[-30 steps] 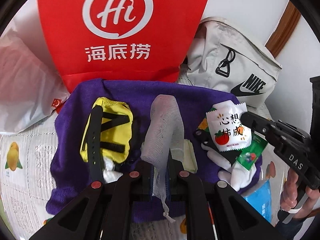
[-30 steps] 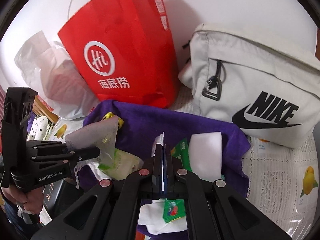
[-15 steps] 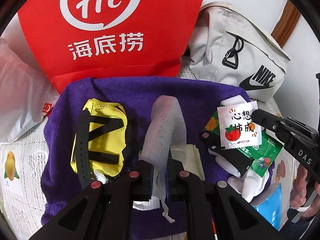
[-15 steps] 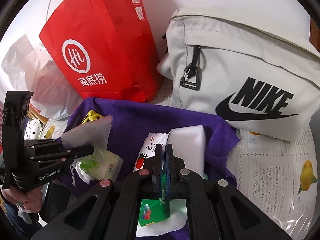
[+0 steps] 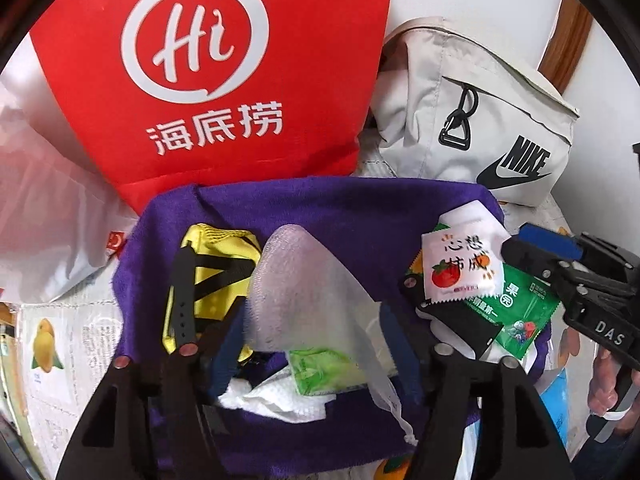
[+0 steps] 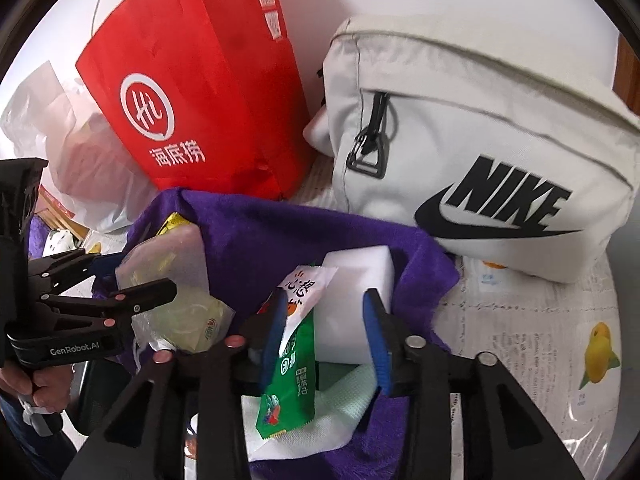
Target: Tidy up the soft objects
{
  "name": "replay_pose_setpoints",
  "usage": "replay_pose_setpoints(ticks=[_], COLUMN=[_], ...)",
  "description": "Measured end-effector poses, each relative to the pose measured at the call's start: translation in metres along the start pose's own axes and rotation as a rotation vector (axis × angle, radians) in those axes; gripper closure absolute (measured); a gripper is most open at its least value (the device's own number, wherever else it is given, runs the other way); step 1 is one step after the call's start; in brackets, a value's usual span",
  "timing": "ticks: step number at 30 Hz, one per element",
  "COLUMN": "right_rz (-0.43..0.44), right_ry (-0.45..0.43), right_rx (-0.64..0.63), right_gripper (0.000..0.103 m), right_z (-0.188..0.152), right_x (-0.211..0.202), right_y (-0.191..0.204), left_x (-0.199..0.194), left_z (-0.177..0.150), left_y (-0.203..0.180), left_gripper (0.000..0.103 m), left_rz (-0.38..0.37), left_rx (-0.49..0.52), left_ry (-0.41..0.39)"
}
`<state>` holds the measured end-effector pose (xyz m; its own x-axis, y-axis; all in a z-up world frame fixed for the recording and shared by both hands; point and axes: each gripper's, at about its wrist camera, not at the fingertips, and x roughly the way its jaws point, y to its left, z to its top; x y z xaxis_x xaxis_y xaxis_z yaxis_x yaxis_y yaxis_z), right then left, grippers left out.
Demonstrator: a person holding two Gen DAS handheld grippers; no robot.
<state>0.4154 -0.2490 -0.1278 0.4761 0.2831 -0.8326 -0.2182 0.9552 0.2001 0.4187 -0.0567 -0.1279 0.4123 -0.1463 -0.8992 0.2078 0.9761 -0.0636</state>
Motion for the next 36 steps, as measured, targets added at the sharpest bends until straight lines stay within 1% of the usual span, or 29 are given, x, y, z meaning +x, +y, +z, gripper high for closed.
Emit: replay_pose_setpoints(ticks=[3,6,9,12,17,19,20,21,23,25,26,29,30,31,32,33,35,36], right_rz=[-0.003,-0.005,-0.006,-0.009,-0.014,-0.02,-0.023,-0.027,-0.032,-0.037,-0.037,-0.035,-0.037,-0.044,-0.056,-0.069,-0.084,-0.087], right_ry=[0.0,-0.003,-0.024,-0.026,-0.028,-0.041,-0.047,-0.057,-0.07,-0.074,-0.076,-0.089,-0.094,-0.096,-0.102,-0.113,-0.126,-0.132], right_rx=[0.004,0.005,-0.001,-0.013,-0.023,-0.025,-0.026,-0.027,-0.031,-0.031,-0.028,-0.015,-0.008,-0.003,0.0,-0.001,-0.007,-0.004], right_gripper=[0.059,0.057,0.046,0.046,0.045,0.037,0.034,0.028,0.027,0.025,0.025,0.023,0.02,0.014,0.012,0.01,0.01,0.009], right_z=[0.001,-0.002,-0.008,-0.015,-0.031,-0.041,-0.044,-0.049,-0.06,-0.071,-0.078,-0.096,-0.102,-0.108,-0.114,-0.121,-0.134,-0.14], right_x=[-0.006,-0.016,-0.03,-0.042,-0.064,-0.075,-0.079,-0.086,-0.098,-0.11,-0.117,-0.136,-0.142,-0.147,-0.153,-0.162,-0.175,-0.181], right_y=[0.001,0.004,0.012,0.023,0.041,0.05,0.054,0.059,0.068,0.077,0.081,0.091,0.093,0.096,0.098,0.102,0.107,0.108], left_x=[-0.01,-0.024,-0.035,-0.047,-0.075,-0.088,-0.095,-0.1,-0.114,-0.129,-0.138,-0.16,-0.167,-0.173,-0.18,-0.189,-0.204,-0.212], left_z=[-0.002,-0.006,-0.012,-0.02,-0.04,-0.05,-0.055,-0.06,-0.073,-0.087,-0.096,-0.118,-0.126,-0.132,-0.14,-0.149,-0.163,-0.171], left_y=[0.003,0.005,0.009,0.012,0.019,0.022,0.023,0.023,0.022,0.021,0.019,0.011,0.008,0.005,0.002,-0.002,-0.008,-0.012], left_gripper=[0.035,0.034,0.031,0.029,0.028,0.025,0.024,0.024,0.024,0.022,0.019,0.018,0.017,0.017,0.015,0.011,0.003,0.002], left_rz=[0.037,0.054,0.071,0.088,0.102,0.104,0.101,0.098,0.096,0.102,0.114,0.148,0.149,0.145,0.138,0.131,0.123,0.119], left_rx=[0.006,0.012,0.008,-0.004,-0.032,-0.041,-0.046,-0.05,-0.057,-0.066,-0.071,-0.069,-0.068,-0.066,-0.064,-0.066,-0.073,-0.073], left_ry=[-0.004,-0.012,-0.018,-0.026,-0.047,-0.053,-0.055,-0.059,-0.069,-0.083,-0.093,-0.124,-0.133,-0.14,-0.149,-0.161,-0.19,-0.208])
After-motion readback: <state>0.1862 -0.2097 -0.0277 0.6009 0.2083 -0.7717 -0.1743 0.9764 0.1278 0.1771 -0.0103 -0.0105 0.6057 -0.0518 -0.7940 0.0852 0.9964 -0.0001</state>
